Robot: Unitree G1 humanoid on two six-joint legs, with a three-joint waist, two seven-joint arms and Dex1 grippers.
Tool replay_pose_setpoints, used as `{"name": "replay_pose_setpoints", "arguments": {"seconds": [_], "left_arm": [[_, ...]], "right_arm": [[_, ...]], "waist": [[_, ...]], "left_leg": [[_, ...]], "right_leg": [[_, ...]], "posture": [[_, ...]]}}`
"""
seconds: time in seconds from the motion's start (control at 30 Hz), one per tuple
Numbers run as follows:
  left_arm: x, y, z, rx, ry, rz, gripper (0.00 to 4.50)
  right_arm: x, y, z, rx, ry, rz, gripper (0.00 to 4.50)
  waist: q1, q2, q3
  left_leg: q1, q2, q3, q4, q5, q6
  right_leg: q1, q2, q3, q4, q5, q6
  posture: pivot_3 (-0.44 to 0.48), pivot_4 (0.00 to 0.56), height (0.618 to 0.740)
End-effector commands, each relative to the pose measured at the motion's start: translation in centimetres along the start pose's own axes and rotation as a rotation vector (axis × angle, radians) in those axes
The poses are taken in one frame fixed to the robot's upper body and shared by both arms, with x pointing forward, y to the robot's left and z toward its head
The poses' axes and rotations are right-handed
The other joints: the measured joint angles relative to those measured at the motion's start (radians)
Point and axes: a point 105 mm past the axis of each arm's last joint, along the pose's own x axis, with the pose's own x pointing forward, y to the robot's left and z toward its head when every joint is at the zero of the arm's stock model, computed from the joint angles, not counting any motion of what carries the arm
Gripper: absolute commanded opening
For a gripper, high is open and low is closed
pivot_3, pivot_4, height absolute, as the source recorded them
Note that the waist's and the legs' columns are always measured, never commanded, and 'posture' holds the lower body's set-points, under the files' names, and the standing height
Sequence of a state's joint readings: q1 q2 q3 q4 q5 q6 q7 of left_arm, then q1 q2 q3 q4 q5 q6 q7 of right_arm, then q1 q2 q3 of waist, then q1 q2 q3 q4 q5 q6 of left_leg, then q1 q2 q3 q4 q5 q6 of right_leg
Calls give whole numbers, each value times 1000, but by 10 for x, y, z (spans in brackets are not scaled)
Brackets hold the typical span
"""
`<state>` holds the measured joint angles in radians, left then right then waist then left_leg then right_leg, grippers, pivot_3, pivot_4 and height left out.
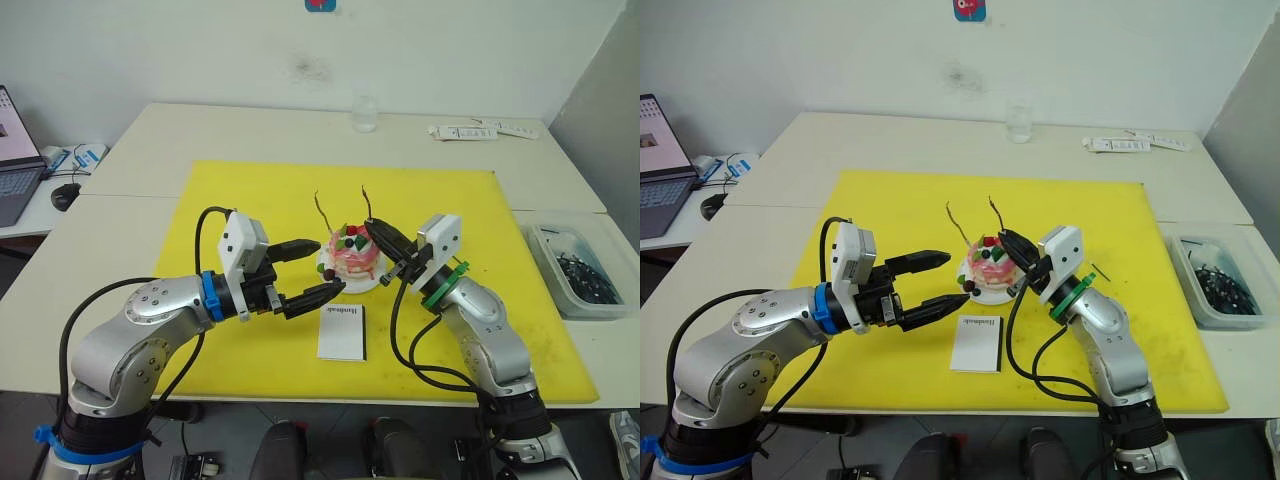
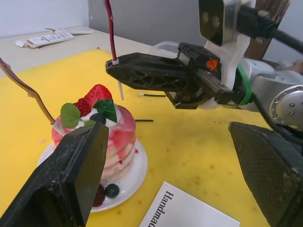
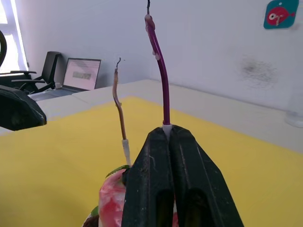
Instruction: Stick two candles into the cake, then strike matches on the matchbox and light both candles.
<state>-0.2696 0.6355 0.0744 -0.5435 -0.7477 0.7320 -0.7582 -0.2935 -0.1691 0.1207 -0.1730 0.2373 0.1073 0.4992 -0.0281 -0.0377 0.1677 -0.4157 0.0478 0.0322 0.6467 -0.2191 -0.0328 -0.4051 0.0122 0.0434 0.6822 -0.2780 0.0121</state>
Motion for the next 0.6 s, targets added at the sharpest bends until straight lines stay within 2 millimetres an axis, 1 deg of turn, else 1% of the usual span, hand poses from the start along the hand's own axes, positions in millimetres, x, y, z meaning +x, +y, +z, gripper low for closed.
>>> {"name": "replay_pose_setpoints", "arguments": {"seconds": [0.03, 0.17, 0.6], "left_arm": [[1, -4, 8, 28, -9, -34, 4500], [3, -4, 11, 35, -2, -48, 4500], [4, -3, 14, 47, 18, -73, 4500]], "right_arm": [[2, -4, 8, -27, -55, -27, 32], [1, -7, 3, -12, -57, -61, 32], [-5, 0, -6, 34, -54, -100, 32]], "waist": [[0, 0, 0], [0, 0, 0], [-1, 0, 0]], "left_leg": [[0, 0, 0, 0, 0, 0], [0, 0, 0, 0, 0, 0], [0, 0, 0, 0, 0, 0]], "right_leg": [[0, 0, 0, 0, 0, 0], [0, 0, 0, 0, 2, -3], [0, 0, 0, 0, 1, -2]], "posture": [[0, 150, 740], [0, 150, 740], [0, 150, 740]]}}
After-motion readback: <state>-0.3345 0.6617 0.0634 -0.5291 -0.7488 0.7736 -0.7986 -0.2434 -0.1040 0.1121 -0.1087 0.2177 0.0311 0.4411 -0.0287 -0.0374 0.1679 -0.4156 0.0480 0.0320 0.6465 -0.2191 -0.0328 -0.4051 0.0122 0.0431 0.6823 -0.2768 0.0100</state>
